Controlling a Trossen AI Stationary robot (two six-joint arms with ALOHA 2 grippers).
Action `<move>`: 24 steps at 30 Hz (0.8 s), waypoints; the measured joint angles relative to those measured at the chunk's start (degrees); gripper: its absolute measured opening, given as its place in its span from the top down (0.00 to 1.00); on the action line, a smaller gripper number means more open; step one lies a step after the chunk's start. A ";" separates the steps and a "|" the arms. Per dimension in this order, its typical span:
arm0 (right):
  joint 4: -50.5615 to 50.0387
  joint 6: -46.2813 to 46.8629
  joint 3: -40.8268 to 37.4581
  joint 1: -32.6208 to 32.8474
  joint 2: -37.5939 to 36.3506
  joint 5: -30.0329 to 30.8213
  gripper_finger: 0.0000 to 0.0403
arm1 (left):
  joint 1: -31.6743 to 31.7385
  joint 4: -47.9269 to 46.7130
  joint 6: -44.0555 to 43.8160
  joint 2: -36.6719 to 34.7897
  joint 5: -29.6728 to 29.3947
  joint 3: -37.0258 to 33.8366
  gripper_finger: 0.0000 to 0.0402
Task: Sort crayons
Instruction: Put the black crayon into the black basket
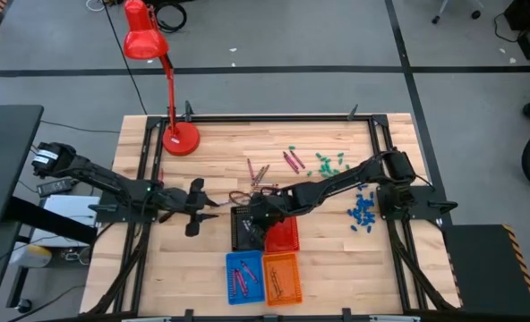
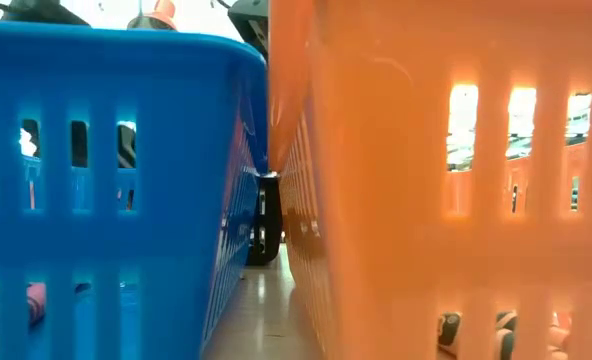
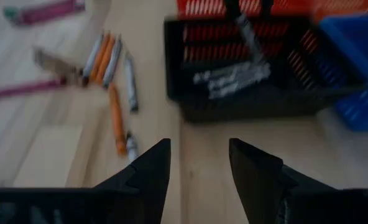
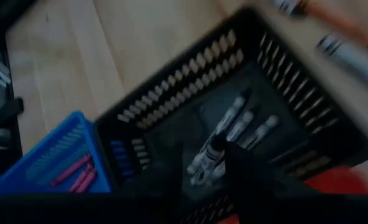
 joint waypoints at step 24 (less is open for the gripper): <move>6.75 -12.73 0.00 2.47 -1.73 15.68 0.69 | 2.63 3.67 -2.68 17.04 -8.78 0.04 0.57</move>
